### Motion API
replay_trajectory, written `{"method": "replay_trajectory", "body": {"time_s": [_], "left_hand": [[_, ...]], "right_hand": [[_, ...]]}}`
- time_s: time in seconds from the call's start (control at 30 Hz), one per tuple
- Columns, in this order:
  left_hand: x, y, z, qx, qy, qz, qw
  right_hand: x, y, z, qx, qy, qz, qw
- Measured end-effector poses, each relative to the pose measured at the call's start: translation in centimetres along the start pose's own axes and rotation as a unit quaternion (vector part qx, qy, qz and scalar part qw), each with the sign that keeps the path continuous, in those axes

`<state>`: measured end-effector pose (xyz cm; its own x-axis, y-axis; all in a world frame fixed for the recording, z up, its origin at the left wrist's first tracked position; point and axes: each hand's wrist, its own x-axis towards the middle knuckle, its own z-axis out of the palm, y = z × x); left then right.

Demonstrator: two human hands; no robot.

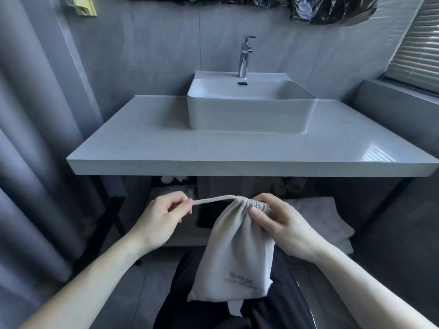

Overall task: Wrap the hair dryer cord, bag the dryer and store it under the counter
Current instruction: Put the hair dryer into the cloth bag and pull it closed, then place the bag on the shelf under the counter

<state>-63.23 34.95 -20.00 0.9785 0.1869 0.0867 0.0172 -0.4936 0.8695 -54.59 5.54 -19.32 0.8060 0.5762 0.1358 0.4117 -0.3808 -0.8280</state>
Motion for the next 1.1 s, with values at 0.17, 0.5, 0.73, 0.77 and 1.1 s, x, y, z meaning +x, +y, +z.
{"method": "replay_trajectory", "body": {"time_s": [0.17, 0.5, 0.73, 0.77, 1.1], "left_hand": [[-0.6, -3.0, 2.8, -0.106, -0.049, -0.087, 0.989], [2.3, -6.8, 9.1, -0.345, -0.020, -0.265, 0.900], [5.3, -8.9, 15.2, -0.393, 0.023, -0.407, 0.824], [5.7, -9.6, 16.2, -0.397, 0.005, -0.423, 0.814], [12.4, -17.1, 20.9, -0.317, -0.017, -0.472, 0.823]], "right_hand": [[-0.2, 1.2, -0.7, 0.140, 0.053, 0.050, 0.987], [0.7, 6.9, -0.3, 0.310, 0.130, 0.135, 0.932], [2.5, 12.6, 0.3, 0.355, 0.170, 0.195, 0.898], [3.1, 13.4, 0.4, 0.369, 0.178, 0.211, 0.888], [11.5, 25.0, 3.2, 0.421, 0.251, 0.366, 0.791]]}}
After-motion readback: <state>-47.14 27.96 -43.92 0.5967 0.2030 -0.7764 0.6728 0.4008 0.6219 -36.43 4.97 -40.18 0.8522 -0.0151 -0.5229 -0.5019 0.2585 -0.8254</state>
